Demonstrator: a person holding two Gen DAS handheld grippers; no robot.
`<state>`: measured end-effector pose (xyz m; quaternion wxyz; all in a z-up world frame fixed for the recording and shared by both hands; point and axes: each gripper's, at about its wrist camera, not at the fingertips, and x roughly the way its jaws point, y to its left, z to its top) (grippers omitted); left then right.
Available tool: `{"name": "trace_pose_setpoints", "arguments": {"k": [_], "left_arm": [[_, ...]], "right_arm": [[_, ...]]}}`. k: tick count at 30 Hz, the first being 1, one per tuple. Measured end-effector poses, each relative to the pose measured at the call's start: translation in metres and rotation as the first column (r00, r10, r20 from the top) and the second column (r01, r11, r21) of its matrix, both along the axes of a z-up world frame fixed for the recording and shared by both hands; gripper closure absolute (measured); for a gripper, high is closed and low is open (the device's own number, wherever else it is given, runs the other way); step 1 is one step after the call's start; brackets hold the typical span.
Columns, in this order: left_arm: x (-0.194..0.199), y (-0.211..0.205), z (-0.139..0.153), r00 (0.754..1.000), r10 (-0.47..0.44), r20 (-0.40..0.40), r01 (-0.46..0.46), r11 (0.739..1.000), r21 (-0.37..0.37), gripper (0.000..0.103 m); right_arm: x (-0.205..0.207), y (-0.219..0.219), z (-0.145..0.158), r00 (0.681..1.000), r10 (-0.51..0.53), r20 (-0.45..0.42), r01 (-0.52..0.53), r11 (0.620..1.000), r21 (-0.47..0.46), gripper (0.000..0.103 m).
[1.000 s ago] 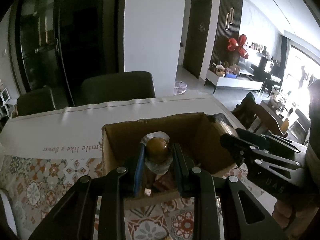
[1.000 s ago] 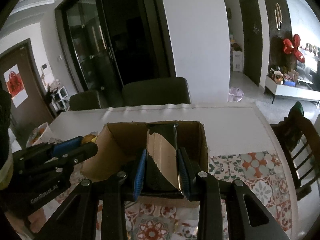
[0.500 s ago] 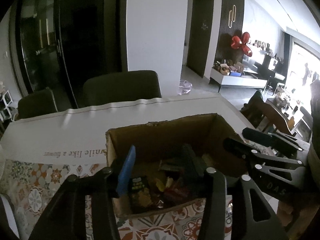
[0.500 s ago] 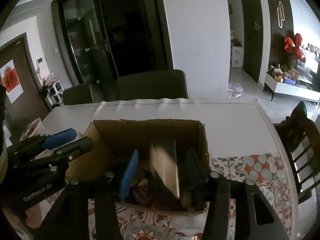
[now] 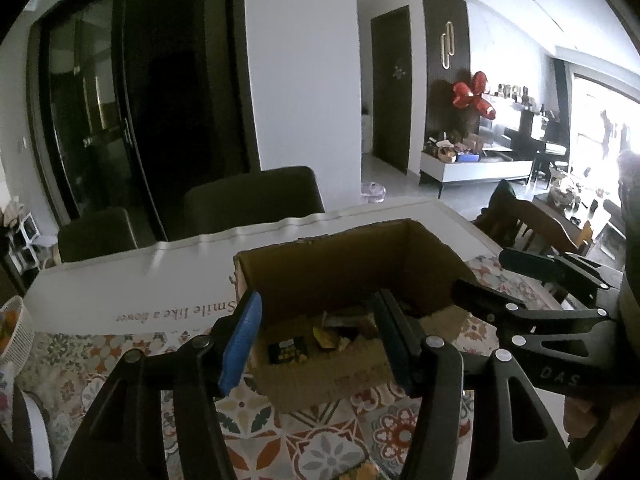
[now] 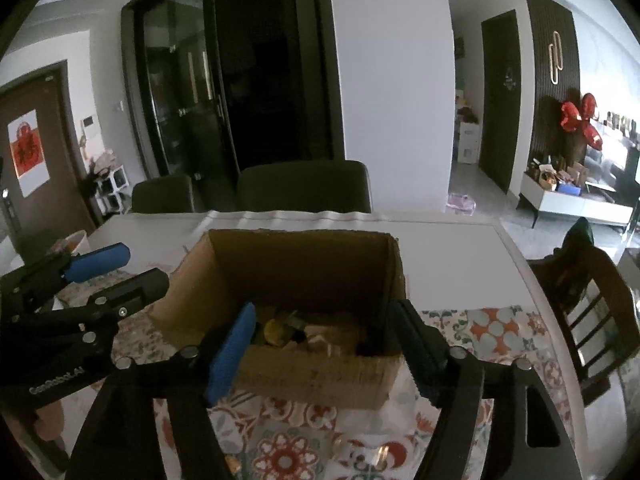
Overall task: Organize snacks
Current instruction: 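Withdraw both tools from the box toward the remaining snacks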
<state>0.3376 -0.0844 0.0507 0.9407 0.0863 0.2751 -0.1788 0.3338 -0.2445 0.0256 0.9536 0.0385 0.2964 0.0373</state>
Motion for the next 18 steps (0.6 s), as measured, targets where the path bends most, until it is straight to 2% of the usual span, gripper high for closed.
{"name": "trace_pose_setpoints", "arguments": {"k": [7,9,13,18], "left_arm": [[-0.027,0.006,-0.006,0.999,-0.040,0.021,0.040,0.999,0.006,0.045],[-0.035,0.008,-0.009,0.998,-0.053,0.041,0.053,0.999,0.012,0.042],[-0.049,0.011,-0.020,0.995,-0.092,0.049,0.091,0.995,0.028,0.040],[-0.062,0.019,-0.039,0.994,-0.099,0.041,0.097,0.994,0.055,0.038]], "right_arm": [[-0.030,0.006,-0.006,1.000,0.005,0.007,-0.005,0.999,0.037,0.030],[-0.038,0.007,-0.010,1.000,-0.001,0.006,0.001,0.999,0.042,0.030],[-0.049,0.013,-0.021,1.000,-0.001,-0.012,0.001,0.999,0.046,0.026],[-0.063,0.022,-0.036,1.000,0.001,-0.025,0.000,0.999,0.037,0.025]]}}
